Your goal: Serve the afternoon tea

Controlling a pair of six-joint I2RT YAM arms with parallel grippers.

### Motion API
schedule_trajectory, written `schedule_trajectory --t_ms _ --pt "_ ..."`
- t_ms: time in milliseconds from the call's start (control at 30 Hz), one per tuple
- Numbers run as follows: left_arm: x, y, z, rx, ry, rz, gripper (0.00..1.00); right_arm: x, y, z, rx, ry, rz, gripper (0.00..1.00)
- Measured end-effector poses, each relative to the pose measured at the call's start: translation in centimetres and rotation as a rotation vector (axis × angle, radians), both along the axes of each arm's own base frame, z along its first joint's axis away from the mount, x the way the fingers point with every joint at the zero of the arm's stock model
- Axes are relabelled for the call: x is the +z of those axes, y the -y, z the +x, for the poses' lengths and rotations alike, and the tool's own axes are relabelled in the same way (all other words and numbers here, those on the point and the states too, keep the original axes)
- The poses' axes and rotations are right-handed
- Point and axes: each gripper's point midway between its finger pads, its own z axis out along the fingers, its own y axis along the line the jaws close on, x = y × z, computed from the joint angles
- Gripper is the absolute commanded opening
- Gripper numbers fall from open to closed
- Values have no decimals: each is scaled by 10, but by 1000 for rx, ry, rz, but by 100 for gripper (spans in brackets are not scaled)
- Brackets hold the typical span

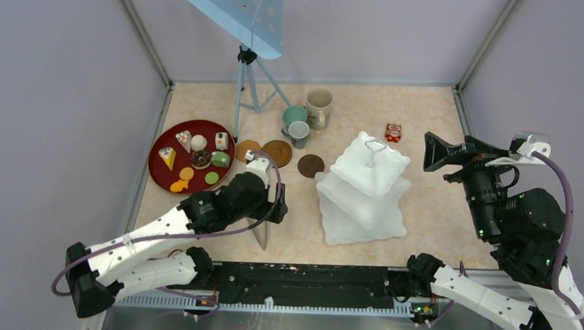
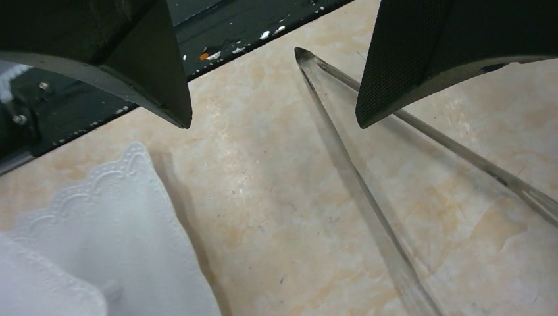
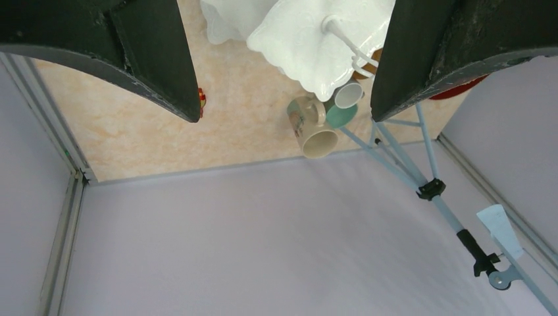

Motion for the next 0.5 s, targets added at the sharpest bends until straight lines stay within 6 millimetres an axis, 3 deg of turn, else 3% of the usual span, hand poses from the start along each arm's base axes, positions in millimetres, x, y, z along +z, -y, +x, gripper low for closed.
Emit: schedule_trajectory --t_ms 233,367,500 --pt "-43 -3 -25 265 10 174 99 -12 -6 1 22 2 -15 99" --pt "-77 -27 -44 486 -2 349 99 -15 -6 0 30 10 -30 99" --pt "-93 -48 -45 684 43 440 99 -11 -7 -1 44 29 -35 99"
